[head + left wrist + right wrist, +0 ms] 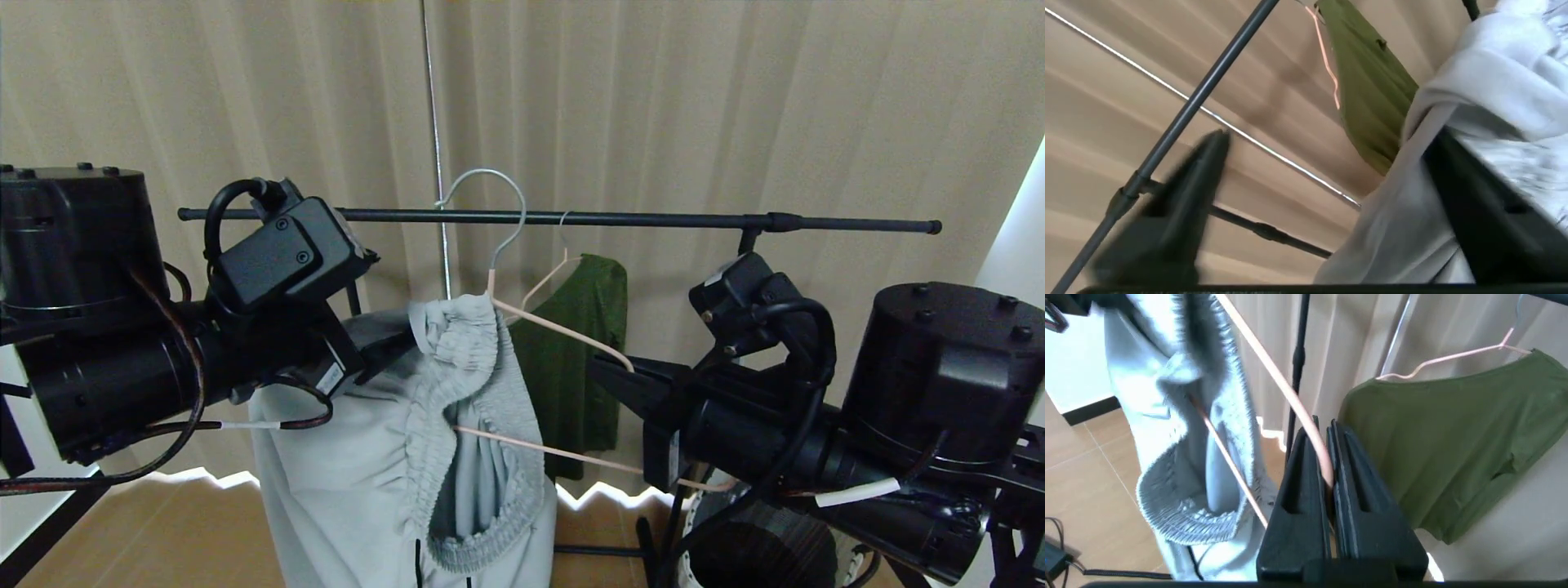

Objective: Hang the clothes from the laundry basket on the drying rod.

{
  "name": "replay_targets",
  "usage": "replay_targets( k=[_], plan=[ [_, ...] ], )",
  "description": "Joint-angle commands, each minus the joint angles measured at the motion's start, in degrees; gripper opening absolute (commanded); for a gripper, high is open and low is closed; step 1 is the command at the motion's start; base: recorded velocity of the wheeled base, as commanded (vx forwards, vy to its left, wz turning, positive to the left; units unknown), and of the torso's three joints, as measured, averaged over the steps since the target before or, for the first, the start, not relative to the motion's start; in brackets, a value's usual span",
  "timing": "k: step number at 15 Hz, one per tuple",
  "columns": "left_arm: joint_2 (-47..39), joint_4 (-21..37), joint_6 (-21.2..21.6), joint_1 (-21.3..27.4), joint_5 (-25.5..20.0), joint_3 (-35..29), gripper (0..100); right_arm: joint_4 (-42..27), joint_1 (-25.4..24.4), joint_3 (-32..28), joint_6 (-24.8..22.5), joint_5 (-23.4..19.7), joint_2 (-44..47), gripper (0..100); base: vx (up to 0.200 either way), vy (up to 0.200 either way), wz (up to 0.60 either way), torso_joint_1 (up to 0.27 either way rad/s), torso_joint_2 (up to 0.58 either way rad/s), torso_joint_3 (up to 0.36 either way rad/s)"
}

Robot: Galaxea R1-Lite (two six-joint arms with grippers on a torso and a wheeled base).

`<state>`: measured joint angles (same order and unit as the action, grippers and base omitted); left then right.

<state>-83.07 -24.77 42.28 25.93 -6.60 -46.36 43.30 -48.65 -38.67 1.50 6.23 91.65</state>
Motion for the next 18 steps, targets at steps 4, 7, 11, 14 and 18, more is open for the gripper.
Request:
replay_targets(
  k=[4,7,11,14,18],
  plan=[
    [0.0,0.0,0.0,0.0,0.0,0.1,0,0.0,-0.1,0.0,0.0,0.0,-0.3,0,0.000,0.000,0.00,0.000,0.00,0.000],
    [0.0,0.0,-0.1,0.0,0.1,0.2,0,0.0,-0.1,0.0,0.1,0.0,-0.3,0,0.000,0.000,0.00,0.000,0.00,0.000],
    [0.1,-1.6,-0.1,-0.1,0.3,1.1,0,-0.1,0.0,0.1,-0.2,0.1,-0.3,100,0.000,0.000,0.00,0.000,0.00,0.000],
    [-0.2,-3.2,-1.0,-2.1,8.1,2.2,0,0.1,0.8,-0.3,-0.4,0.7,0.0,100,0.000,0.000,0.00,0.000,0.00,0.000],
    [-1.7,-3.2,-10.8,-2.8,20.7,3.8,0,2.7,1.9,1.4,-1.1,0.8,1.1,100,0.000,0.000,0.00,0.000,0.00,0.000]
  ],
)
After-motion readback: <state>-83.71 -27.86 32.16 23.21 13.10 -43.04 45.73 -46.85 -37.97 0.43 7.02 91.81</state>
